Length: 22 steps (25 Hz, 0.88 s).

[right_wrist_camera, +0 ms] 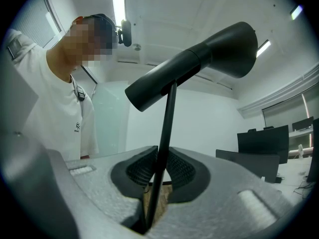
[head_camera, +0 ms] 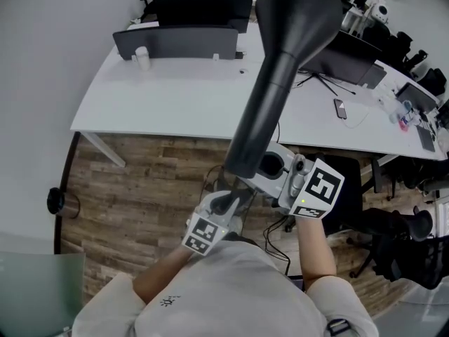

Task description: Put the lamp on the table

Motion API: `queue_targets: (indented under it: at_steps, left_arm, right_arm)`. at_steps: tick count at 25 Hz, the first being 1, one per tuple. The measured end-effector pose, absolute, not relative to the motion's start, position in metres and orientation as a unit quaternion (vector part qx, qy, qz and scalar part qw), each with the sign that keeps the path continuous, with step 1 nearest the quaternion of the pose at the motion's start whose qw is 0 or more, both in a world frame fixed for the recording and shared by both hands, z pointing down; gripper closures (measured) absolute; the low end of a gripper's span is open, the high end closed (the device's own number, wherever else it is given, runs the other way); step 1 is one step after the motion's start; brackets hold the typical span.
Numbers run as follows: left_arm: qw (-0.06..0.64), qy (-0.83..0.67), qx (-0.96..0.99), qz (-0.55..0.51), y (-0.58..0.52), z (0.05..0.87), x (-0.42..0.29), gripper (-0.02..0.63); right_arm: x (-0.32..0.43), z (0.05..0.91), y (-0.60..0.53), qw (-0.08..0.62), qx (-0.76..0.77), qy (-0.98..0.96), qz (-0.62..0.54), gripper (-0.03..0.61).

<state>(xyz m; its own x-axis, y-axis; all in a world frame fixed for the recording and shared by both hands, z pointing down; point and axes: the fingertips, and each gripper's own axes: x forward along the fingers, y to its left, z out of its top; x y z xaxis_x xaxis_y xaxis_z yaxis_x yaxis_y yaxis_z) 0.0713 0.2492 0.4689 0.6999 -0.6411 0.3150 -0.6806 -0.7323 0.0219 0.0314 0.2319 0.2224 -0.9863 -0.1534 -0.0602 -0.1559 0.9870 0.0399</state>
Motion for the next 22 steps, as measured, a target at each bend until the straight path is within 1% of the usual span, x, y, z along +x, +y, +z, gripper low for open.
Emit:
queue_targets:
  at_steps: [8,22]
  left_arm:
    - [0.075,-0.370,0.914,0.146,0.198,0.468,0.099,0.574]
    - [0.092,-0.390,0.904,0.147,0.126,0.483,0.138,0.574]
  right_arm:
    - [0.057,0.221,0.180,0.031,-0.061,0.998,0.016,0.527]
    - [0.087,0.238,0.109,0.009,-0.031,0.999,0.010,0.528]
